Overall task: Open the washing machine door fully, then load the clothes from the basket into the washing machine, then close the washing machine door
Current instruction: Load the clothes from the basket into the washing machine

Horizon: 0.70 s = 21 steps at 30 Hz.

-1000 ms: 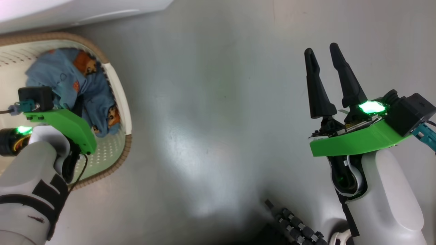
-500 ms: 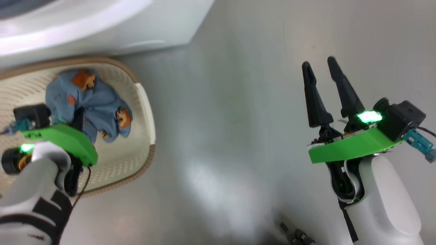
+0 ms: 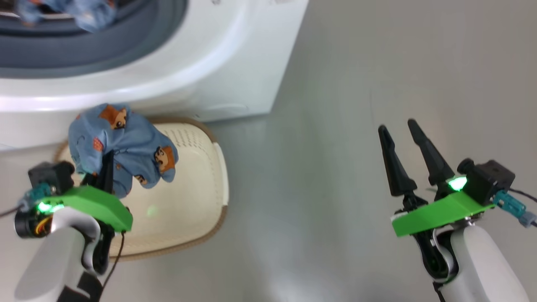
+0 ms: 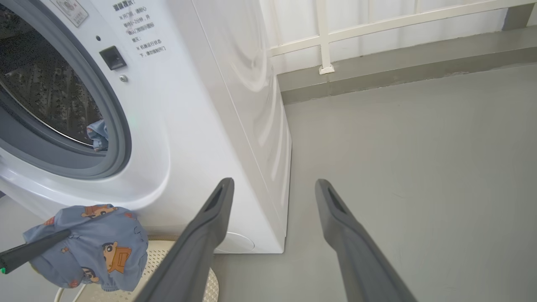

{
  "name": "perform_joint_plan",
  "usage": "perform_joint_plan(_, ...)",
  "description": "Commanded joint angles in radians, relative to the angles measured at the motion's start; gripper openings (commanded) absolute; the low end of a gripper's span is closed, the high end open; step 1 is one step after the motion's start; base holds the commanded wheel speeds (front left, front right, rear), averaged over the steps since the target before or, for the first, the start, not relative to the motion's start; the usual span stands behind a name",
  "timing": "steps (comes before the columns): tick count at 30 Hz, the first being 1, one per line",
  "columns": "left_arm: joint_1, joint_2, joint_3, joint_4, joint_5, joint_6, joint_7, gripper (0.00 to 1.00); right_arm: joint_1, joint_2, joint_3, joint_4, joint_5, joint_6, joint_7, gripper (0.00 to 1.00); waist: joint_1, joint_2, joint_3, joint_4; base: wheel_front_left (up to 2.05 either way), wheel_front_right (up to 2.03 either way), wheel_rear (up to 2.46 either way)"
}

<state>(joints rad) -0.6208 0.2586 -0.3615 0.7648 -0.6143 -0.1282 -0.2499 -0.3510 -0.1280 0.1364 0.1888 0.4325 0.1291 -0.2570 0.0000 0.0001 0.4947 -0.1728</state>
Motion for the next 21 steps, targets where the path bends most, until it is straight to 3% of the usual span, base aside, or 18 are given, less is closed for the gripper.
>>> perform_joint_plan(1,0.055,0.021,0.078,-0.065,0.051,-0.002,-0.012,0.0,0.042,-0.014,0.024,-0.015,-0.001,0.002,-0.005,1.0,0.0,-0.0001,-0.127,0.081,0.0,0.0,0.0)
perform_joint_plan(9,0.203,-0.039,0.241,-0.269,0.217,-0.002,-0.012,0.0,0.099,-0.045,0.022,-0.012,0.004,0.002,-0.005,1.0,0.0,-0.0001,-0.199,0.12,0.0,0.0,0.0)
perform_joint_plan(21,0.442,-0.14,0.407,-0.576,0.372,-0.002,-0.012,0.0,0.155,-0.065,0.01,-0.014,0.008,0.002,-0.005,1.0,0.0,-0.0001,-0.251,0.143,0.0,0.0,0.0)
